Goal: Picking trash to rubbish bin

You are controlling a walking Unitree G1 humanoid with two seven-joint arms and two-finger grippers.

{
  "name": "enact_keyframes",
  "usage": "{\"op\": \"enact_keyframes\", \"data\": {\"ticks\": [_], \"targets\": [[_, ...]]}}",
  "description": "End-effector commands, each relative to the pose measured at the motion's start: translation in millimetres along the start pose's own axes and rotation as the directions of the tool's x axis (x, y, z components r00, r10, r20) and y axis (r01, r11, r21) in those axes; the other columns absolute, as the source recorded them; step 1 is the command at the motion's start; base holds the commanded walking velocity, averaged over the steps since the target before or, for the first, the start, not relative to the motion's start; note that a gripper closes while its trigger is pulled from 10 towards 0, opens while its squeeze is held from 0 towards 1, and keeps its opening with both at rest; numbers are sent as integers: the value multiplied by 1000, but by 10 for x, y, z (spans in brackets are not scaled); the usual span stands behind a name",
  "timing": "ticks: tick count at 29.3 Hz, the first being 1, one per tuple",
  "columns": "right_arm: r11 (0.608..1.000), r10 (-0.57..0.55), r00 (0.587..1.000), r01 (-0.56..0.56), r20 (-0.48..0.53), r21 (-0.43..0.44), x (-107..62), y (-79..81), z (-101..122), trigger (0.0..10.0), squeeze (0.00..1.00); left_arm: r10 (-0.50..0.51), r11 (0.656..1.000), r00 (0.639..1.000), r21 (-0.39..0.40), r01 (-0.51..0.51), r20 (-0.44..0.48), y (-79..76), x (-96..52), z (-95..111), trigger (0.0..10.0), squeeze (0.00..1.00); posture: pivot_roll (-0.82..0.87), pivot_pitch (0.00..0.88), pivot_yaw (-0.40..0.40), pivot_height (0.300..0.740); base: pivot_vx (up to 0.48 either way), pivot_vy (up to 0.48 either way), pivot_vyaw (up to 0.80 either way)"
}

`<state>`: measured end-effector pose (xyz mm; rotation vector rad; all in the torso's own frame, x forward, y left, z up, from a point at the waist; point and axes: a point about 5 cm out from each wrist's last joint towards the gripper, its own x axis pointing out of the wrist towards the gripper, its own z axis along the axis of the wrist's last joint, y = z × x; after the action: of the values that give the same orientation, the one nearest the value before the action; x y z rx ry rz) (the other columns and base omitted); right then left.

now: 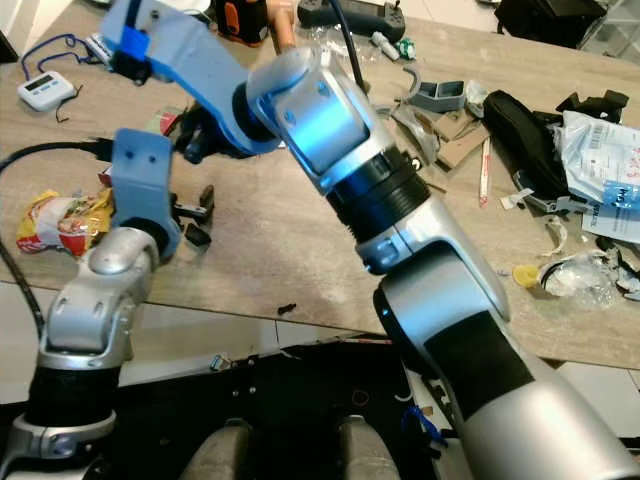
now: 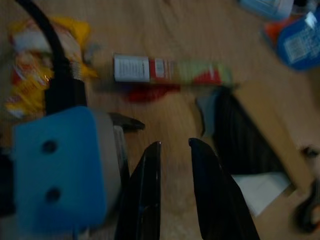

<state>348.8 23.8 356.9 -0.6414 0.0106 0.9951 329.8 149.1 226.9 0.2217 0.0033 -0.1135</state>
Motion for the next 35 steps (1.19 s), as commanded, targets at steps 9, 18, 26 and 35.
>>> {"op": "enact_keyframes", "data": {"ticks": [9, 18, 26, 35], "targets": [[905, -318, 946, 282, 66, 320, -69, -249, -607, 10000, 0, 32, 999, 999, 44, -32, 2, 18, -13, 17, 10000, 0, 21, 282, -90, 740, 0, 0, 0], [677, -665, 745, 569, 58, 467, -435, -466, -1270, 10000, 0, -5, 994, 997, 111, -3, 75, -42, 63, 370, 10000, 0, 172, 263, -58, 740, 0, 0, 0], [435, -842, 539, 672, 7, 599, -651, -281, -1819, 10000, 0, 33, 999, 997, -45, -30, 67, 10, 50, 87, 10000, 0, 107, 187, -54, 740, 0, 0, 0], [347, -902, 431, 713, 9, 609, -761, -276, -1920, 10000, 0, 100, 995, 995, 15, -99, -18, 38, 132, -353, 10000, 0, 100, 131, -98, 740, 0, 0, 0]]}}
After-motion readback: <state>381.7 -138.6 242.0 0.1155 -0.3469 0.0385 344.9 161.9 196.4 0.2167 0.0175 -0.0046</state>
